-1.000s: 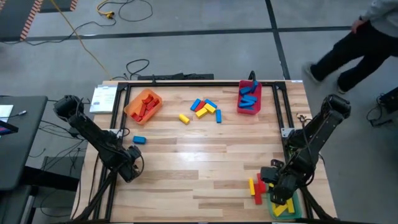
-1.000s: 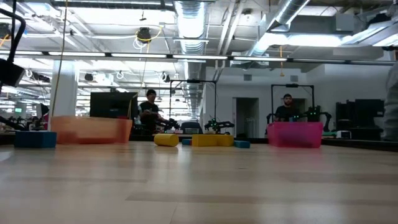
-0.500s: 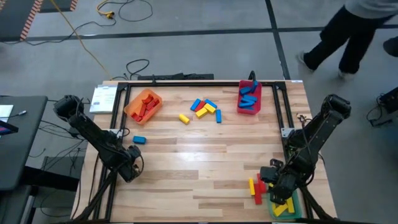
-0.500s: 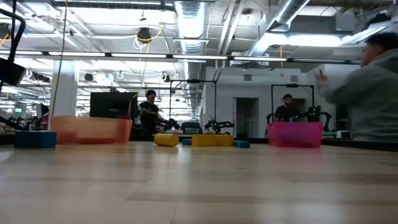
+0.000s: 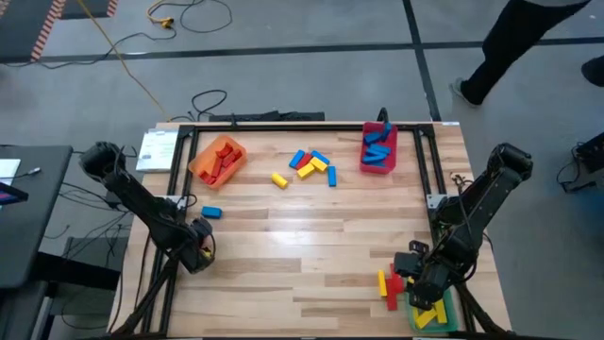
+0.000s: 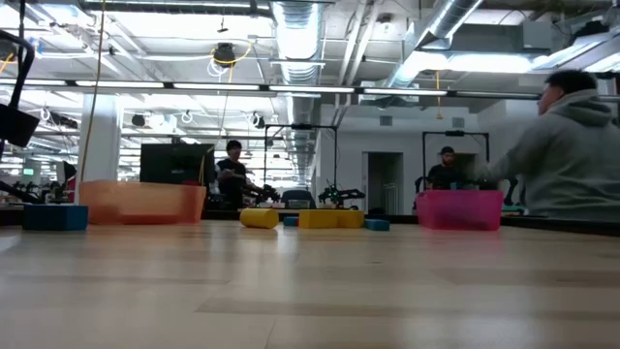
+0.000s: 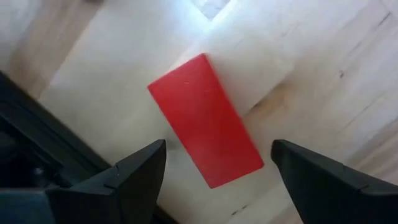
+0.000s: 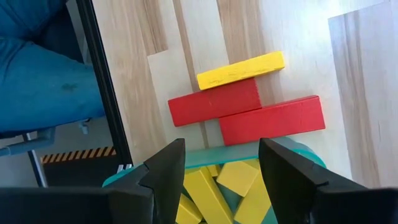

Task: Sort blocks
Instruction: Put the red block into the orange bin

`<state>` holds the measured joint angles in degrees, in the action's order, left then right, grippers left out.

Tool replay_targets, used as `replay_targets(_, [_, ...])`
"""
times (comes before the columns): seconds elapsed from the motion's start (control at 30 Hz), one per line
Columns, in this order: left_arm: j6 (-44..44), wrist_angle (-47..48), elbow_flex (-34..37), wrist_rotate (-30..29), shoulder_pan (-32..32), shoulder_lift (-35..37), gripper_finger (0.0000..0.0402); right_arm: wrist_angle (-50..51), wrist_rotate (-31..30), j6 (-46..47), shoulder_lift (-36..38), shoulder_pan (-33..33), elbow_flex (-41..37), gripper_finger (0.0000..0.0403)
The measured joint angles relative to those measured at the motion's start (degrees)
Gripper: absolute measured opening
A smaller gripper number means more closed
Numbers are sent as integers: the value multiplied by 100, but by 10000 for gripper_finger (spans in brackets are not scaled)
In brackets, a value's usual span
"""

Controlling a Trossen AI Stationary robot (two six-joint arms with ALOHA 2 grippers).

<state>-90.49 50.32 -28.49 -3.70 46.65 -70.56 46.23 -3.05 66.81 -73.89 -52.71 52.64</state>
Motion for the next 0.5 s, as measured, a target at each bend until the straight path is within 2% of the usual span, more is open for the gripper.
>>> replay_targets(0.2, [-20,-124,167,-53,-2,175,284,0,-3,-29,0,5,0,218])
replay_targets(0.5, [131,-212,172,-353,-37,401,197,-2,-7,-229,0,183,0,218])
